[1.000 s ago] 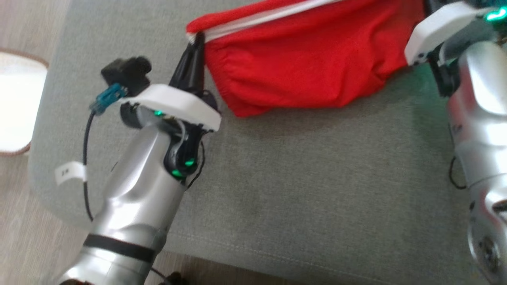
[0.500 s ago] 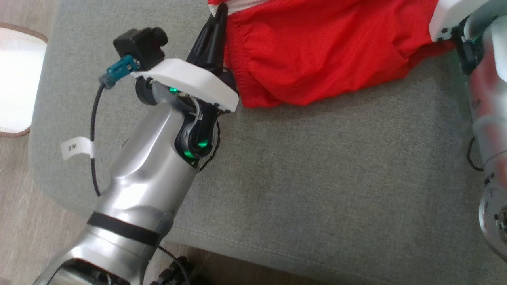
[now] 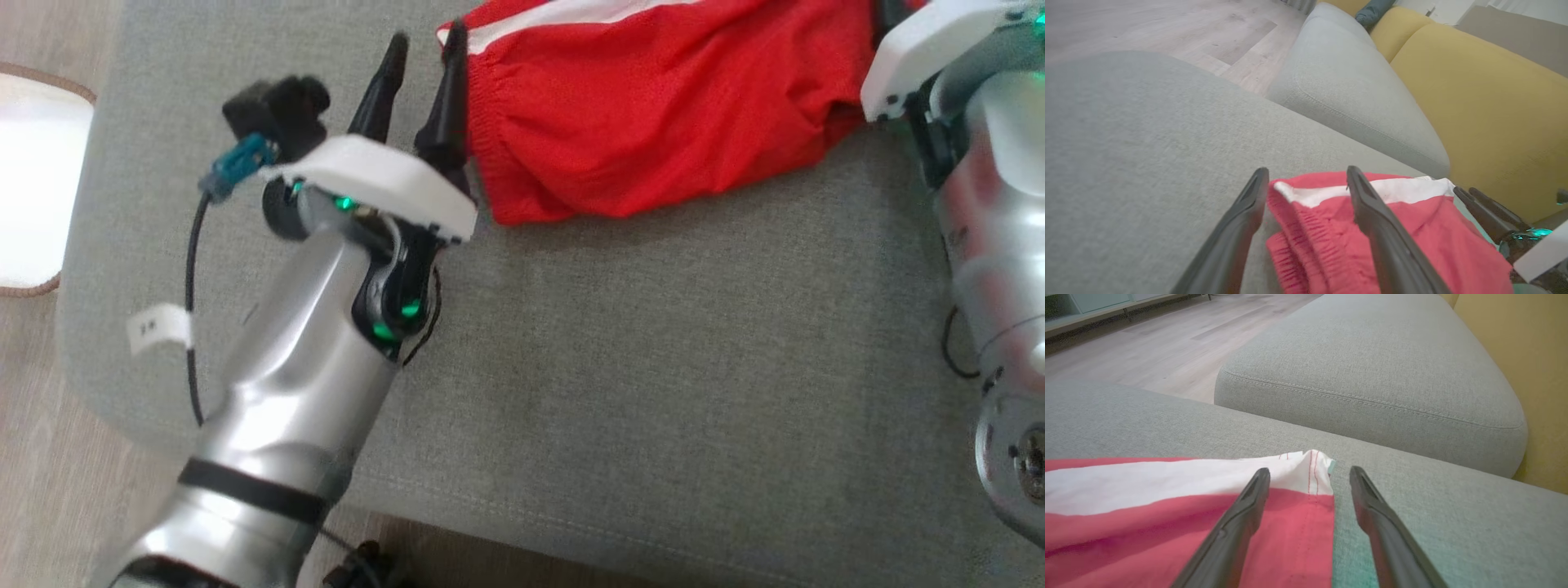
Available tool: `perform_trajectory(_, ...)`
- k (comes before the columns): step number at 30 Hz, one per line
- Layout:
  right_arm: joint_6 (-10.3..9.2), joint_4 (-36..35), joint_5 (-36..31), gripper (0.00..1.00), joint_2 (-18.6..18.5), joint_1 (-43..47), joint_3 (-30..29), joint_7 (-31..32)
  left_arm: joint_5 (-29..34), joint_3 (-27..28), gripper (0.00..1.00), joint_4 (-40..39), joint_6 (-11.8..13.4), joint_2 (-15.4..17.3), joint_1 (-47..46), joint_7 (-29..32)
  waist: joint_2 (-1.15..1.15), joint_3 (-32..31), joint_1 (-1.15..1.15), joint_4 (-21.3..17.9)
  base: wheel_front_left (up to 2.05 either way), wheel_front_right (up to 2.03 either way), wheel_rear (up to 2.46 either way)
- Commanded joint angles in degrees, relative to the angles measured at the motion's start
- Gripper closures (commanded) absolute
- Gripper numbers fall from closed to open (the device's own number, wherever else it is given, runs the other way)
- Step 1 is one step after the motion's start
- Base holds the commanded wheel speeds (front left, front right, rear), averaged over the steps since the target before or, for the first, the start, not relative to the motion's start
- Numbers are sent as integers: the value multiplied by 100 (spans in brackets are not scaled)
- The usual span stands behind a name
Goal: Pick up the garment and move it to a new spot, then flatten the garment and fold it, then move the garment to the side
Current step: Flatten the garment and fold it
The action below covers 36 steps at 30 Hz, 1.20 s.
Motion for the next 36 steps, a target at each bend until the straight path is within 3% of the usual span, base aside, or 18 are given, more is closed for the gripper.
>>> perform_trajectory(1, 20, -23, 82, 0, 164, -84, 131, -61, 128, 258, 0, -177, 51, 140, 149, -35, 0, -80, 0, -33, 0, 0, 0)
perform_trajectory(13, 20, 488, 921, 2, 215, 494, 751, 1100, 575, 505, 0, -356, 83, 140, 884, -35, 0, -357, 0, -73, 0, 0, 0)
perform_trajectory(15, 20, 497, 1081, 100, 248, 581, 946, 1237, 611, 502, 0, -355, 93, 140, 949, -35, 0, -414, 0, -73, 0, 0, 0)
perform_trajectory(29, 20, 79, 2780, 100, 141, 1388, 1329, 551, 1099, 828, 0, -201, 107, 140, 1564, -35, 0, -1210, 0, -459, 0, 0, 0)
perform_trajectory(36, 20, -597, 3732, 100, -271, 2266, 1616, 515, 1513, 1070, 0, -268, 80, 140, 2117, -35, 0, -1619, 0, -725, 0, 0, 0)
